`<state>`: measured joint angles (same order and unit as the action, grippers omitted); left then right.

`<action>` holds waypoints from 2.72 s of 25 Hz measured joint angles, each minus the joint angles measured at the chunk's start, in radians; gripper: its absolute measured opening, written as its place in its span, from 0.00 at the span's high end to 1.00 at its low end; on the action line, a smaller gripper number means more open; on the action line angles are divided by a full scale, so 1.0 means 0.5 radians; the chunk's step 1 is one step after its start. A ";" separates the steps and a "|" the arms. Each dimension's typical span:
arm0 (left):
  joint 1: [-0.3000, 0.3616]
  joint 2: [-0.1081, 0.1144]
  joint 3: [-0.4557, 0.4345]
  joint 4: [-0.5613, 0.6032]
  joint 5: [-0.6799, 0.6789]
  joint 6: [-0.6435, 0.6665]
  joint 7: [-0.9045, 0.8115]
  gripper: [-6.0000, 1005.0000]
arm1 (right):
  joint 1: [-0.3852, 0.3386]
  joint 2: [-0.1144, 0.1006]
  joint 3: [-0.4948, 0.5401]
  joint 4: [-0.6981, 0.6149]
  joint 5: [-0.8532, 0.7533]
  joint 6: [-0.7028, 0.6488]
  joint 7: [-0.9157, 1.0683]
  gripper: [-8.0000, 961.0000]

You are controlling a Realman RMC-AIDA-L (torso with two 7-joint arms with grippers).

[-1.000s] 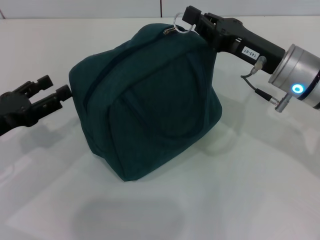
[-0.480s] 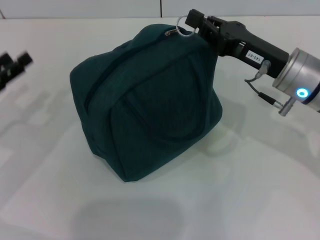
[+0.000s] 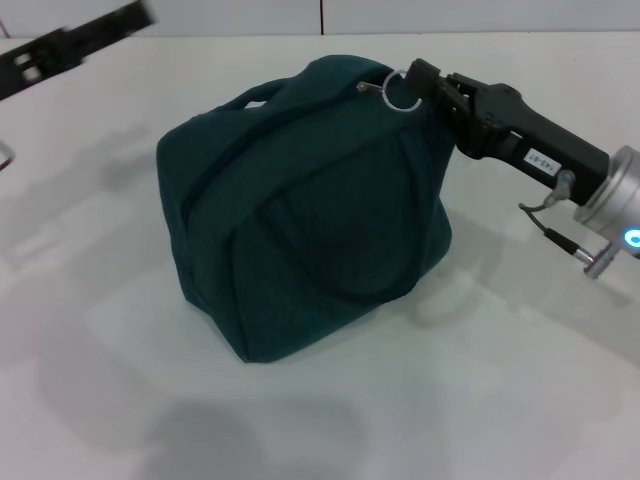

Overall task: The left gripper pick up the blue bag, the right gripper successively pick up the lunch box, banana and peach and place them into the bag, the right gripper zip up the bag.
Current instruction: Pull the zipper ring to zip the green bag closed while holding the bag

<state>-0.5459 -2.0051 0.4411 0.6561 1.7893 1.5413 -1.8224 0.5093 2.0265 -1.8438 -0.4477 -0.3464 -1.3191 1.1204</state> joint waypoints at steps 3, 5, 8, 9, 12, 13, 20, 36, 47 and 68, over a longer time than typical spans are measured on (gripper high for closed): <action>-0.106 0.051 0.266 0.020 0.015 0.012 -0.179 0.17 | -0.004 0.000 0.002 0.012 0.002 -0.027 -0.001 0.87; -0.165 0.083 0.439 0.038 0.024 0.013 -0.277 0.17 | -0.004 -0.001 -0.001 0.014 0.000 -0.033 -0.005 0.87; -0.250 0.116 0.662 0.108 0.057 0.014 -0.429 0.17 | -0.005 -0.003 -0.008 0.015 -0.004 -0.050 -0.024 0.87; -0.271 0.118 0.703 0.138 0.078 0.013 -0.468 0.17 | -0.005 -0.003 -0.009 0.015 -0.004 -0.059 -0.031 0.87; -0.322 0.110 0.776 0.227 0.155 0.014 -0.554 0.17 | -0.006 -0.003 -0.011 0.017 -0.005 -0.082 -0.046 0.87; -0.338 0.105 0.784 0.246 0.174 0.014 -0.567 0.17 | -0.006 -0.003 -0.011 0.018 -0.005 -0.086 -0.050 0.87; -0.416 0.095 0.791 0.266 0.270 0.006 -0.575 0.18 | -0.006 -0.002 -0.018 0.019 -0.007 -0.104 -0.079 0.87; -0.212 0.096 0.770 0.355 0.100 0.010 -0.480 0.18 | 0.150 -0.126 0.062 0.064 -0.100 -0.082 -0.106 0.87; -0.157 0.109 0.772 0.367 -0.029 0.013 -0.424 0.18 | 0.426 -0.217 0.061 0.066 -0.251 0.023 -0.079 0.87; -0.223 0.059 0.829 0.471 0.061 0.166 -0.444 0.18 | 0.479 -0.233 0.169 0.036 -0.340 0.012 -0.048 0.86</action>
<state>-0.6576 -1.9756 0.8555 0.8914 1.8197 1.6245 -2.0444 0.7486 1.9098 -1.7593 -0.4296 -0.5165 -1.3133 1.0965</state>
